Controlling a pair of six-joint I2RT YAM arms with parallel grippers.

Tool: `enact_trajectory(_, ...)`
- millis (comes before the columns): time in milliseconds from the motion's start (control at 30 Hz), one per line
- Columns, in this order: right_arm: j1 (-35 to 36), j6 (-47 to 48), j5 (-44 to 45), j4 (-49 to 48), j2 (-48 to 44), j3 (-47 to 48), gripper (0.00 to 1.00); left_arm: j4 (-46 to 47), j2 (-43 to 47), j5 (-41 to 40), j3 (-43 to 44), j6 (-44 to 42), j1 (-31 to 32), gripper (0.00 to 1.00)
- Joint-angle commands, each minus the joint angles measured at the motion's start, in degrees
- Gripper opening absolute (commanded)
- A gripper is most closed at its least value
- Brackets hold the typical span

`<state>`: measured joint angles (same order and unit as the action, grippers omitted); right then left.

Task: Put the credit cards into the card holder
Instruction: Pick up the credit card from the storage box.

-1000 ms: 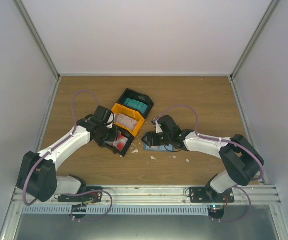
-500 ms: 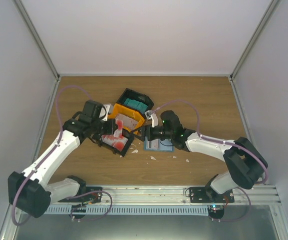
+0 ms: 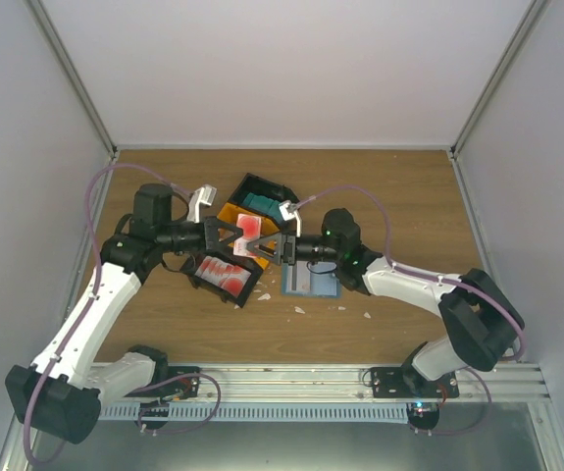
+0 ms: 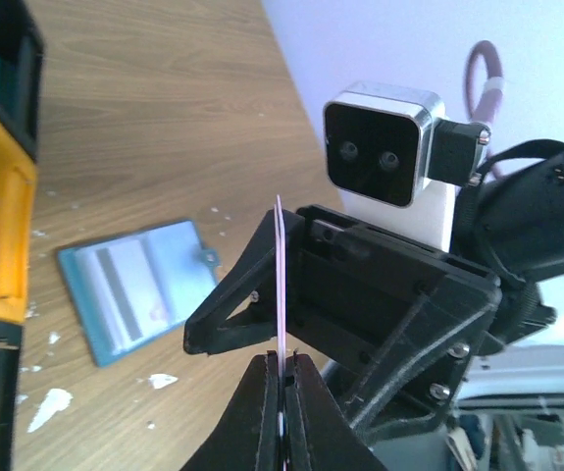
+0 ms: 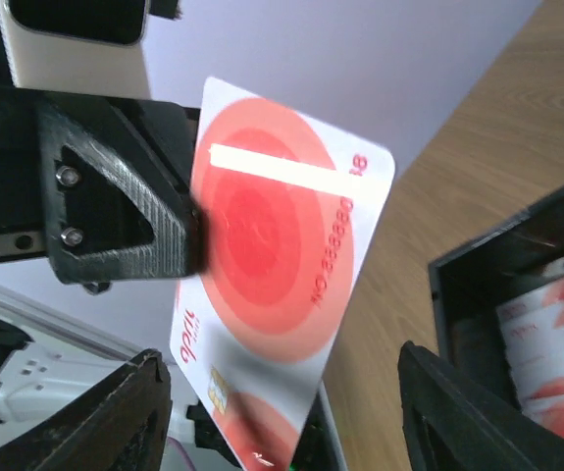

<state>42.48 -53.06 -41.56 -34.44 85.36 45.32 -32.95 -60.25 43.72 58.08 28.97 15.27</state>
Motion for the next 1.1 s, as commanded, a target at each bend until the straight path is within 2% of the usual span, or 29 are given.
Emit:
enact_trajectory(0,0.4,-5.1,-3.1,-8.1,0.9,1.7,0.59,5.3,1.2,8.7,-0.2,3.1,-1.0,0.00)
enact_trajectory(133,0.4,-6.5,-2.8,-7.8,1.1,2.4,0.38,6.3,1.6,9.8,-0.8,4.1,-1.2,0.00)
enact_trajectory(233,-0.1,-6.2,-0.7,-5.8,-0.1,2.1,0.16,5.4,1.8,8.9,-0.6,3.5,-1.8,0.02)
enact_trajectory(300,-0.5,-5.6,0.6,-4.2,-1.2,2.0,0.03,5.0,2.1,8.7,-0.7,3.1,-2.3,0.07)
enact_trajectory(333,-0.7,-5.6,0.9,-3.7,-1.8,1.9,0.01,4.8,2.1,8.6,-0.8,3.0,-2.5,0.13)
enact_trajectory(433,-1.4,-5.0,0.7,-3.2,-3.4,1.8,0.01,4.3,2.1,8.2,-1.1,2.3,-3.1,0.29)
enact_trajectory(500,-1.7,-4.5,0.0,-2.8,-4.0,1.7,0.00,4.1,2.1,8.1,-1.4,2.0,-3.7,0.33)
enact_trajectory(767,-2.6,-6.7,-4.4,-7.1,-4.8,-0.7,0.00,4.3,1.6,9.3,-2.7,0.7,-4.9,0.34)
enact_trajectory(967,-2.6,-7.2,-5.7,-7.8,-5.1,-1.2,0.00,6.7,0.7,16.2,-5.0,0.3,-4.9,0.34)
enact_trajectory(1067,-2.6,-8.4,-6.5,-9.4,-5.0,-1.7,0.01,6.6,0.9,16.0,-5.8,-0.1,-4.8,0.32)
